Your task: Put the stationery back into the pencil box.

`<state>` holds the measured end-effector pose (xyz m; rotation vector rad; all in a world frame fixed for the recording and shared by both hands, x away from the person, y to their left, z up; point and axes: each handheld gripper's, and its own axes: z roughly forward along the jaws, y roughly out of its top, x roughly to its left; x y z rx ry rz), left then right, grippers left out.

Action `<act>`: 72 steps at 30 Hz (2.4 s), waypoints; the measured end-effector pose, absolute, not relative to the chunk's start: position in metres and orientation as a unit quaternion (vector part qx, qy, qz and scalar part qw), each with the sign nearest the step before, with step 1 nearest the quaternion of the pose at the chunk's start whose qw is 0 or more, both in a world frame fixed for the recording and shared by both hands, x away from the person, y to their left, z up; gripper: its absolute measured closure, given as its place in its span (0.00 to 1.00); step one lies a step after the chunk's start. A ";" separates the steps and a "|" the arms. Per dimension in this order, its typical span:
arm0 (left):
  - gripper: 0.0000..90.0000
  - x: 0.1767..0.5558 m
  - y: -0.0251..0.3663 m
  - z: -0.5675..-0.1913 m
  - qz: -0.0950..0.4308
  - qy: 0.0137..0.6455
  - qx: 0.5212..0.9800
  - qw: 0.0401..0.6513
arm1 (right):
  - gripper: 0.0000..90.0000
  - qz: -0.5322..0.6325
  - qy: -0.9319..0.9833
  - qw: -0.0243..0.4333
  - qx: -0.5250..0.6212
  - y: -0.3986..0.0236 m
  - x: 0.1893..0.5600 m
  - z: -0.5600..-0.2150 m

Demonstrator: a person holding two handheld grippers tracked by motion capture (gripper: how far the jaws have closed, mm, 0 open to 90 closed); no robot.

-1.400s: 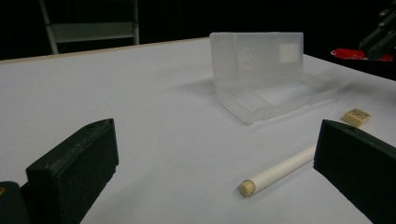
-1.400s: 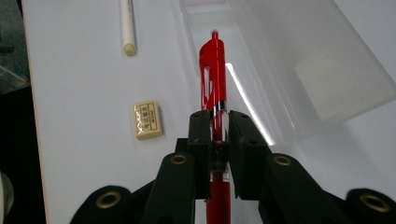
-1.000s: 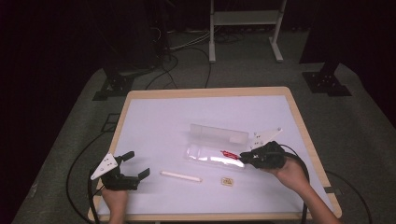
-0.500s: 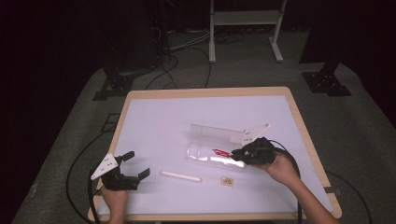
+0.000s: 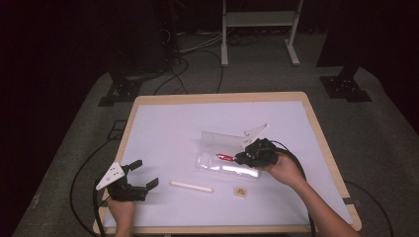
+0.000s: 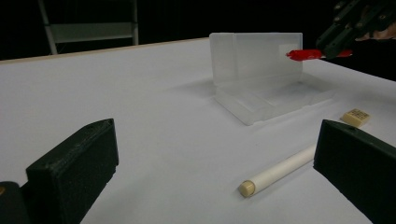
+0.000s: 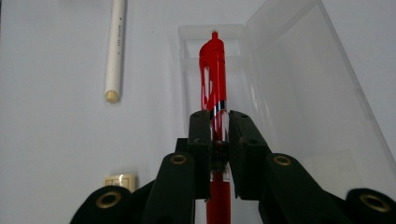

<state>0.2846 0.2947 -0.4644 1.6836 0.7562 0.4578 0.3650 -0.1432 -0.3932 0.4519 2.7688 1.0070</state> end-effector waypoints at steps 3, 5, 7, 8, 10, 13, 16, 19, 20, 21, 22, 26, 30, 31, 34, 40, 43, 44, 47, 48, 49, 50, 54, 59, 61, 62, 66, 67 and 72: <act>0.00 0.284 0.295 -0.464 0.197 0.322 0.721 0.581 | 0.88 0.334 0.927 0.078 0.154 -0.139 0.368 -0.396; 0.00 0.285 0.295 -0.464 0.196 0.323 0.721 0.581 | 0.88 0.334 0.927 0.078 0.152 -0.137 0.370 -0.398; 0.00 0.285 0.295 -0.464 0.194 0.324 0.720 0.583 | 0.88 0.333 0.928 0.078 0.150 -0.136 0.371 -0.399; 0.00 0.285 0.295 -0.464 0.193 0.326 0.717 0.585 | 0.88 0.330 0.929 0.077 0.149 -0.134 0.373 -0.402; 0.00 0.285 0.296 -0.464 0.194 0.324 0.719 0.583 | 0.88 0.329 0.929 0.075 0.151 -0.133 0.375 -0.405; 0.00 0.285 0.295 -0.464 0.195 0.324 0.720 0.582 | 0.88 0.329 0.929 0.072 0.152 -0.131 0.378 -0.408; 0.00 0.284 0.295 -0.464 0.194 0.325 0.718 0.585 | 0.88 0.326 0.931 0.069 0.151 -0.129 0.380 -0.411; 0.00 0.284 0.295 -0.464 0.194 0.325 0.718 0.584 | 0.88 0.324 0.931 0.070 0.152 -0.128 0.382 -0.413; 0.00 0.284 0.295 -0.464 0.194 0.324 0.720 0.582 | 0.88 0.324 0.931 0.072 0.152 -0.128 0.382 -0.414; 0.00 0.284 0.295 -0.464 0.194 0.325 0.718 0.584 | 0.88 0.324 0.931 0.072 0.152 -0.128 0.383 -0.415; 0.00 0.285 0.295 -0.464 0.195 0.324 0.719 0.583 | 0.88 0.325 0.930 0.072 0.153 -0.128 0.384 -0.416; 0.00 0.285 0.295 -0.464 0.195 0.325 0.720 0.581 | 0.88 0.323 0.930 0.070 0.161 -0.130 0.388 -0.421; 0.00 0.285 0.295 -0.464 0.196 0.325 0.720 0.581 | 0.88 0.323 0.930 0.068 0.164 -0.132 0.390 -0.424; 0.00 0.285 0.295 -0.464 0.196 0.325 0.720 0.581 | 0.88 0.321 0.930 0.068 0.164 -0.133 0.391 -0.424; 0.00 0.285 0.295 -0.464 0.197 0.325 0.720 0.581 | 0.88 0.323 0.929 0.067 0.167 -0.134 0.393 -0.425; 0.00 0.285 0.295 -0.464 0.197 0.326 0.721 0.579 | 0.87 0.321 0.930 0.063 0.169 -0.133 0.396 -0.430; 0.00 0.285 0.295 -0.465 0.197 0.326 0.720 0.581 | 0.87 0.320 0.930 0.059 0.171 -0.132 0.397 -0.433; 0.00 0.285 0.295 -0.465 0.197 0.326 0.720 0.581 | 0.87 0.318 0.931 0.060 0.168 -0.131 0.398 -0.433; 0.00 0.285 0.295 -0.465 0.197 0.327 0.719 0.582 | 0.87 0.317 0.931 0.054 0.173 -0.130 0.399 -0.436; 0.00 0.285 0.295 -0.465 0.197 0.327 0.719 0.582 | 0.87 0.317 0.931 0.054 0.173 -0.130 0.399 -0.436; 0.00 0.285 0.295 -0.465 0.197 0.327 0.718 0.582 | 0.87 0.315 0.932 0.050 0.176 -0.129 0.400 -0.439; 0.00 0.285 0.295 -0.465 0.198 0.327 0.718 0.581 | 0.87 0.314 0.932 0.051 0.175 -0.129 0.401 -0.440; 0.00 0.284 0.295 -0.465 0.199 0.323 0.721 0.580 | 0.87 0.311 0.933 0.050 0.175 -0.128 0.403 -0.443; 0.00 0.285 0.295 -0.465 0.199 0.324 0.720 0.581 | 0.87 0.304 0.935 0.046 0.176 -0.127 0.405 -0.447; 0.00 0.285 0.295 -0.465 0.200 0.325 0.719 0.581 | 0.87 0.301 0.936 0.047 0.174 -0.128 0.406 -0.448; 0.00 0.285 0.295 -0.465 0.200 0.325 0.719 0.581 | 0.87 0.303 0.936 0.045 0.176 -0.129 0.406 -0.449; 0.00 0.285 0.295 -0.464 0.199 0.325 0.721 0.578 | 0.87 0.300 0.937 0.043 0.175 -0.129 0.406 -0.449; 0.00 0.285 0.295 -0.464 0.200 0.325 0.721 0.579 | 0.87 0.300 0.937 0.044 0.175 -0.129 0.406 -0.450; 0.00 0.285 0.295 -0.464 0.199 0.325 0.722 0.578 | 0.86 0.298 0.937 0.039 0.177 -0.130 0.406 -0.451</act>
